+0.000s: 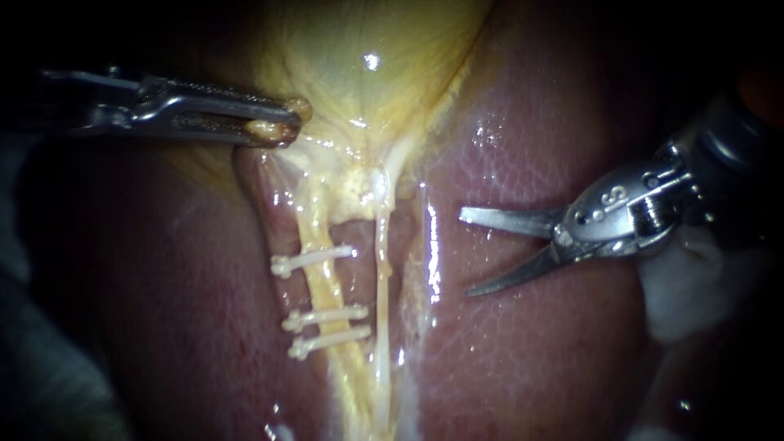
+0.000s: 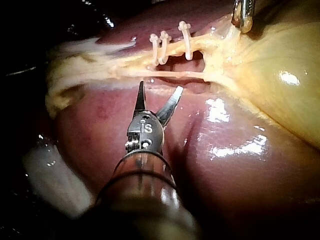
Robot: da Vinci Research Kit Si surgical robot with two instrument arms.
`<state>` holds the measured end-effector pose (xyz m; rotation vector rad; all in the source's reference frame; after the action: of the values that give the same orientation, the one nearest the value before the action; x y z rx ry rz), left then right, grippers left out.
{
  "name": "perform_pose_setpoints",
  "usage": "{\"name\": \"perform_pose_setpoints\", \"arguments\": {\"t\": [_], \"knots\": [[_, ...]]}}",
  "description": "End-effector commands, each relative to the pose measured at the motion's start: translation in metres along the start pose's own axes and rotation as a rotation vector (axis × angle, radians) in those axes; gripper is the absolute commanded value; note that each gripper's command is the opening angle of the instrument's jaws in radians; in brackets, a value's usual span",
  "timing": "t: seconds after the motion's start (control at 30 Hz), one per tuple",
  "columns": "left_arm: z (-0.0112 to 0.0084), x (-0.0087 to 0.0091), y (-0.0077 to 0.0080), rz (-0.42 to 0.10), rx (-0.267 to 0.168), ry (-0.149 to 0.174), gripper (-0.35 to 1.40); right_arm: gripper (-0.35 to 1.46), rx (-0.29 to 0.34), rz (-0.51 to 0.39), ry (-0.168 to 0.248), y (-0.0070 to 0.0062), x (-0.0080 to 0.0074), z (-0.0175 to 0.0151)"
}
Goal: Go to the cutting position left tube
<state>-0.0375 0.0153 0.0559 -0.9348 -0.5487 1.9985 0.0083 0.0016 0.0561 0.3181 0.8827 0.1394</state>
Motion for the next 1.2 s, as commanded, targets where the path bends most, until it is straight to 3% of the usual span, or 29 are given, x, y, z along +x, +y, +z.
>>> {"name": "perform_pose_setpoints", "arguments": {"t": [0.03,0.37,0.8,0.9,1.2], "knots": [[-0.0003,0.0,0.0001,0.0,-0.001,0.0,-0.35,1.45,-0.001,0.001,0.0,0.0,0.0,0.0],[-0.0044,0.0018,0.001,-0.011,-0.006,-0.005,-0.35,1.45,0.011,0.001,0.005,0.0,0.0001,0.0002],[-0.0047,0.0018,0.0011,-0.011,-0.004,-0.004,-0.35,1.43,0.086,-0.008,0.041,-0.0011,0.0006,0.0047],[-0.0047,0.0018,0.0011,-0.011,-0.004,-0.004,-0.35,1.43,0.123,0.026,0.078,-0.0012,0.0006,0.0066],[-0.0047,0.0018,0.0011,-0.011,-0.004,-0.004,-0.35,1.43,0.229,0.135,0.137,-0.0008,-0.0005,0.0118]]}}
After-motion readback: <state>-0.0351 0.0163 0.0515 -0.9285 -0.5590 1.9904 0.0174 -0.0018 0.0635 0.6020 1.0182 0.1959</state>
